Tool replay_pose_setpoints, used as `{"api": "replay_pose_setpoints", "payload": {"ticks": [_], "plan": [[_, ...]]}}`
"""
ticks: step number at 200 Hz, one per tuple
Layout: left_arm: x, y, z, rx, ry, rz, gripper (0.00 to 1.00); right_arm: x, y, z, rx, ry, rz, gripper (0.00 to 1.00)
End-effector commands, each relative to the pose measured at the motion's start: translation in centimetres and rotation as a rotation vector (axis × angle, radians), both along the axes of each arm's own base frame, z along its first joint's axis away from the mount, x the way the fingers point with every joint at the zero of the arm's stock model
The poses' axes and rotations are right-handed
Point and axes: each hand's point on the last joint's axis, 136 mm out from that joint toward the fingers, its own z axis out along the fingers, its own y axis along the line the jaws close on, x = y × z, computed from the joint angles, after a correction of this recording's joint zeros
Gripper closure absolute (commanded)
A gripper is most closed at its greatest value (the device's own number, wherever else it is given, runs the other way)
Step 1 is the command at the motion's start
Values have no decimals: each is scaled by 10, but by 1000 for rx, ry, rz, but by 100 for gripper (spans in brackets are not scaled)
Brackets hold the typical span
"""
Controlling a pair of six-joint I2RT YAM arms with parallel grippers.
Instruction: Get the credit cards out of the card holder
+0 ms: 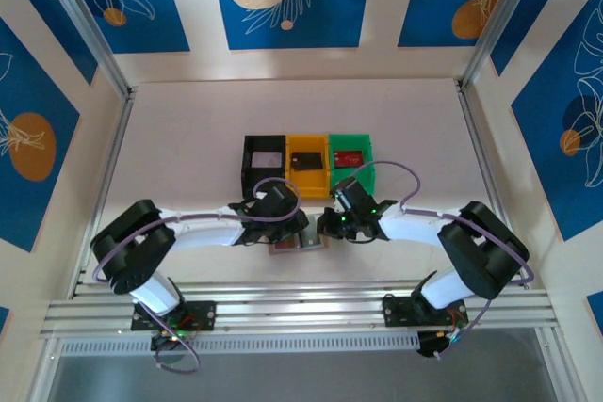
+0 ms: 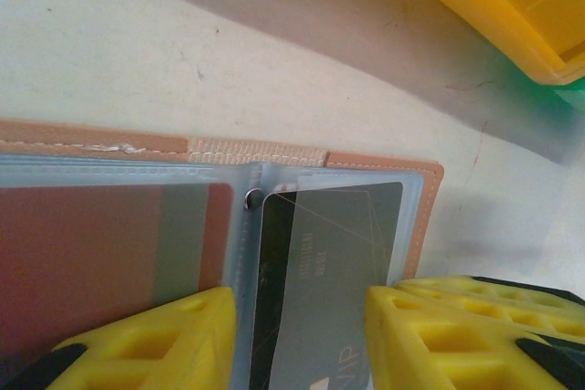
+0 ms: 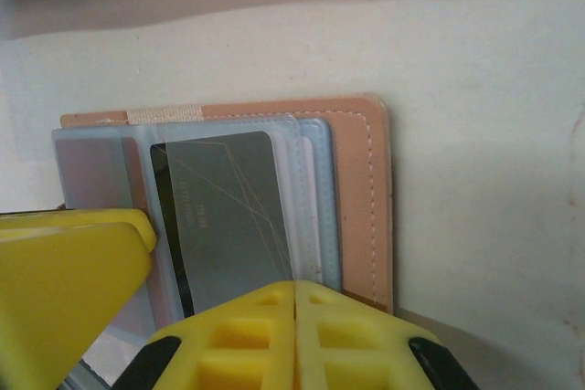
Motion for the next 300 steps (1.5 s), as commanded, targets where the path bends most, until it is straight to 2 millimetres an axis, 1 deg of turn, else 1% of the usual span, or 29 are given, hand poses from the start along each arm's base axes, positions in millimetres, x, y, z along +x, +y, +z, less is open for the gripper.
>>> {"api": "replay_pose_setpoints", "payload": {"ticks": [1, 19, 59, 73, 86, 118, 139, 161, 186, 217, 265, 300], "plan": [[0, 4, -9, 16, 1, 23, 60, -3, -5, -9, -22, 23, -20, 92], [0, 4, -11, 17, 0, 24, 63, -4, -7, -12, -29, 30, -25, 92], [-1, 8, -15, 29, -3, 32, 64, -8, -10, -20, -42, 51, -29, 93], [-1, 9, -15, 28, -7, 34, 70, -10, -11, -22, -44, 57, -30, 94], [-1, 10, -17, 24, -8, 40, 71, -11, -12, -23, -46, 60, -33, 94], [0, 12, -16, 13, -20, 50, 79, -13, -13, -27, -53, 68, -33, 94], [1, 13, -14, 3, -34, 58, 81, -14, -13, -30, -55, 75, -35, 95], [2, 12, -11, -7, -48, 60, 85, -15, -12, -31, -53, 80, -33, 95], [3, 12, -8, -16, -58, 62, 86, -17, -11, -34, -54, 87, -32, 95], [4, 13, -4, -29, -76, 67, 92, -19, -10, -36, -55, 94, -26, 95], [5, 15, 2, -37, -94, 73, 100, -20, -11, -35, -64, 97, -25, 95], [4, 19, 6, -40, -105, 76, 100, -20, -13, -32, -69, 90, -27, 95]]}}
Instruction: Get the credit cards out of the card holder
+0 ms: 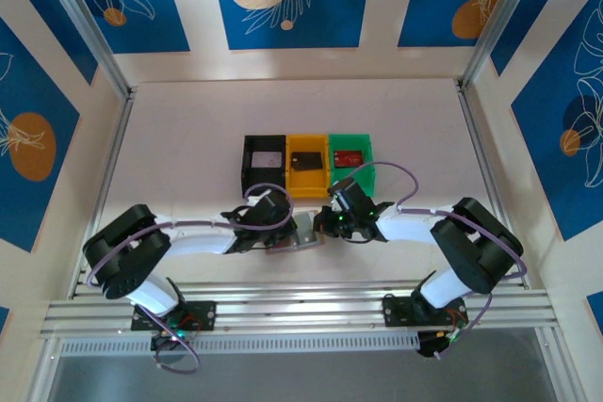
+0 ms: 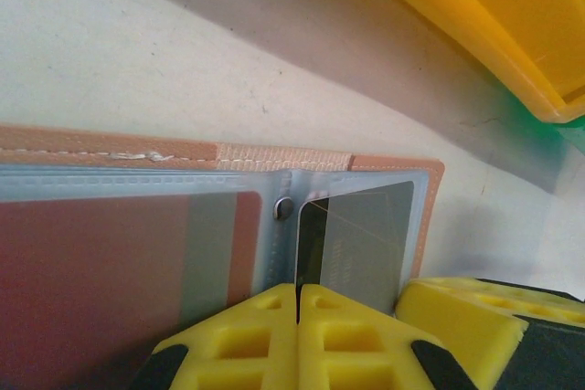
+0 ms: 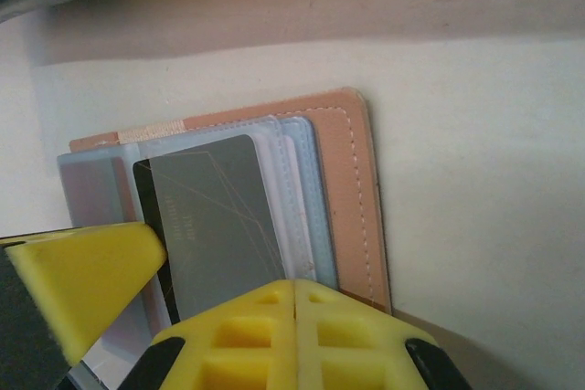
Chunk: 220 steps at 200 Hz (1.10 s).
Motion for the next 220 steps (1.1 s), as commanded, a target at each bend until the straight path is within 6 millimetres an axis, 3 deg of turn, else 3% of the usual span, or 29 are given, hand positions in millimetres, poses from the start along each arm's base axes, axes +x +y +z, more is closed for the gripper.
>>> {"api": "replay_pose_setpoints", "payload": {"ticks": [1, 119, 220], "plan": [[1, 2, 9, -13, -33, 9, 100, -28, -23, -30, -116, 115, -6, 95], [-7, 11, 18, -33, -67, -12, 100, -24, -31, -9, -103, 66, -2, 95], [-17, 11, 27, -55, -106, -101, 100, -24, -25, 3, -63, 50, 23, 96]]}}
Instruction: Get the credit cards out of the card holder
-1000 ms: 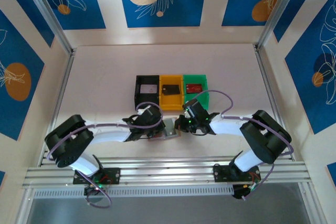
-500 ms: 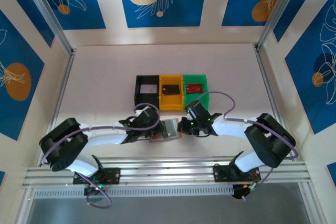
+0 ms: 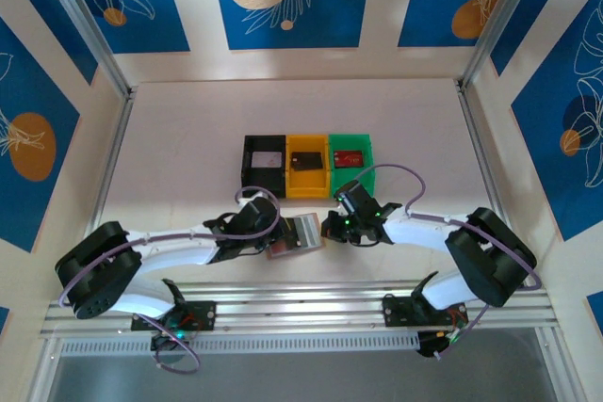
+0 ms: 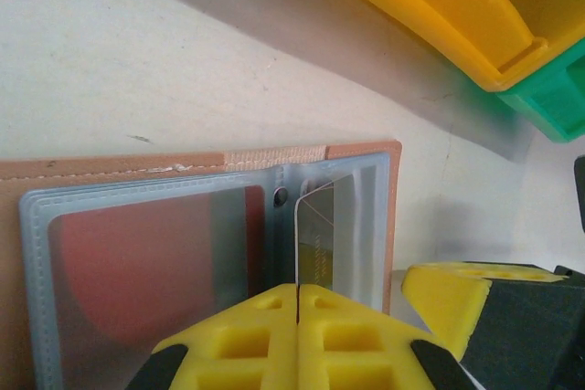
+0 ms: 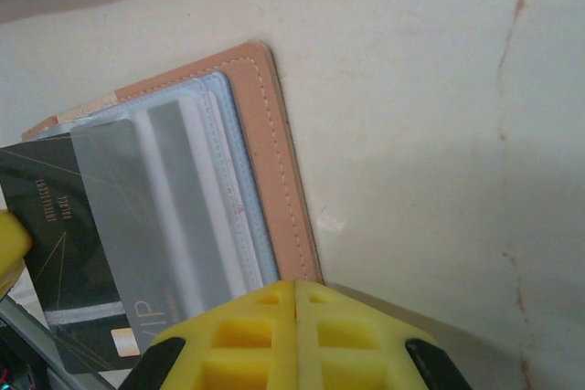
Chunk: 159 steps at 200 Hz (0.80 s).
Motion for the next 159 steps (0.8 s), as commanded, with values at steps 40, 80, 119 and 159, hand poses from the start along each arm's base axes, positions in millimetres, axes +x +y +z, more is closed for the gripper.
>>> {"api": "replay_pose_setpoints", "payload": {"ticks": [40, 80, 119, 159], "plan": [[-3, -2, 14, 2, -71, -94, 100, -6, -1, 15, 26, -33, 43, 96], [-4, 12, 16, 36, -82, -94, 100, -6, 0, 24, 45, -48, 65, 96], [-4, 21, 27, 19, -110, -113, 100, -11, 11, 46, 125, -82, 124, 96], [-13, 12, 47, -22, -171, -253, 100, -26, 29, 74, 280, -158, 257, 76]]}}
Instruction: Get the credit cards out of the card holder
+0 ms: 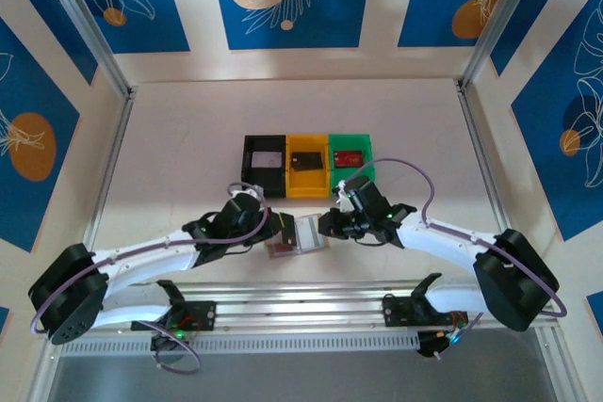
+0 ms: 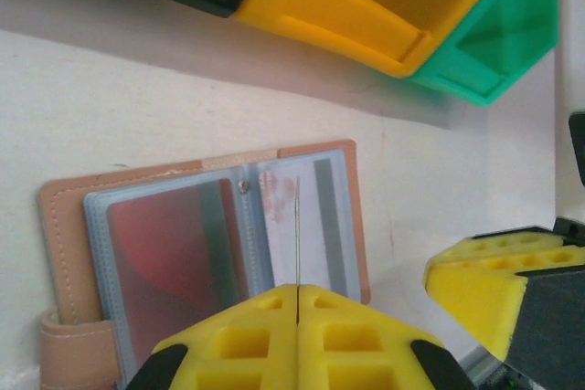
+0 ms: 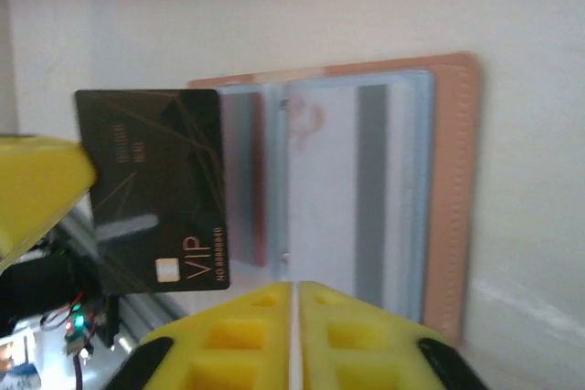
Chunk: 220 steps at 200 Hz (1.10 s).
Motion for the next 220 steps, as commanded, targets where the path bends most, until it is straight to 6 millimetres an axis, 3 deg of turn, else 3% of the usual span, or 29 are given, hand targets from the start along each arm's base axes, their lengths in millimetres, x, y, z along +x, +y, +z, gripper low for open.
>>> {"api": "replay_pose_setpoints", "payload": {"ticks": [1, 31, 58, 103, 171, 220], "plan": [[-11, -4, 7, 0, -33, -124, 100, -16, 13, 20, 121, -49, 119, 75], [-23, -14, 26, -74, -83, -232, 100, -24, 14, 27, 199, -96, 146, 49], [-31, -18, 46, -159, -138, -276, 100, -26, 12, 25, 224, -111, 152, 41], [-41, -28, 65, -304, -163, -318, 100, -38, 22, 44, 361, -186, 216, 40], [-44, -37, 75, -381, -163, -342, 100, -49, 30, 59, 405, -256, 281, 41], [-45, -43, 77, -393, -165, -353, 100, -50, 31, 63, 407, -272, 282, 53]]}}
